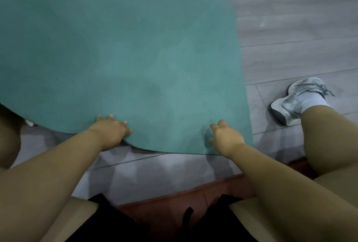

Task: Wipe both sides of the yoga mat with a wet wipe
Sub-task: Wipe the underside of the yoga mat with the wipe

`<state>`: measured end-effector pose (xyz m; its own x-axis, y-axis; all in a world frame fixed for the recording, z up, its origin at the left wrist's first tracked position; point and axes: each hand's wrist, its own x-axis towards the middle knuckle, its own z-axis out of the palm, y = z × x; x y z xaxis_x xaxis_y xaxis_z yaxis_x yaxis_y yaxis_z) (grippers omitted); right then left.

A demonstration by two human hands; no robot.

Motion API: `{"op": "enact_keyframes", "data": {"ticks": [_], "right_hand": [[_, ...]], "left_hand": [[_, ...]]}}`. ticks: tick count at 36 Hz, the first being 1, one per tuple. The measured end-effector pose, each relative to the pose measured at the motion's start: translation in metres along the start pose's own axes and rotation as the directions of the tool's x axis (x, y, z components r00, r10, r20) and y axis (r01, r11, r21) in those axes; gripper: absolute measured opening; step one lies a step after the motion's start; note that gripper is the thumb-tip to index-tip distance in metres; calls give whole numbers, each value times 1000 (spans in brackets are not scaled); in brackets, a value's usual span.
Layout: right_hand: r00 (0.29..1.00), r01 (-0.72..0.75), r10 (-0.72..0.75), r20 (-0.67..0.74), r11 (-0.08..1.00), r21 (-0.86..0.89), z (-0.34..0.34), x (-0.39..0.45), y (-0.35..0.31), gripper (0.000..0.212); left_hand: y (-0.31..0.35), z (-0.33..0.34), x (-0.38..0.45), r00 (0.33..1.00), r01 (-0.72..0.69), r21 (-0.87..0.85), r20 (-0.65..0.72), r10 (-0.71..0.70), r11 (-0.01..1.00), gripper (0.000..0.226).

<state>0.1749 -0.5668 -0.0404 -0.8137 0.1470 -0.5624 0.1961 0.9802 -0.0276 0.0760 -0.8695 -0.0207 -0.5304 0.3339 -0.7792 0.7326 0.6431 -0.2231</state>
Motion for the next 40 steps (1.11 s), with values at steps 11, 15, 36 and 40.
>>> {"op": "enact_keyframes", "data": {"ticks": [11,15,36,40], "right_hand": [[978,-160,203,-37,859,487,21,23,-9,32],[970,-114,213,-114,821,560,17,36,4,23],[805,-192,486,-341,757,625,-70,191,94,31],[753,-213,539,-378,742,636,-82,224,102,27]], "left_hand": [[13,9,12,998,-37,-257,34,47,966,42],[24,-5,37,994,-10,-285,-105,-21,959,44],[-7,-96,173,898,49,-543,-344,-275,839,58],[-16,-107,193,878,70,-540,-366,-309,839,55]]}}
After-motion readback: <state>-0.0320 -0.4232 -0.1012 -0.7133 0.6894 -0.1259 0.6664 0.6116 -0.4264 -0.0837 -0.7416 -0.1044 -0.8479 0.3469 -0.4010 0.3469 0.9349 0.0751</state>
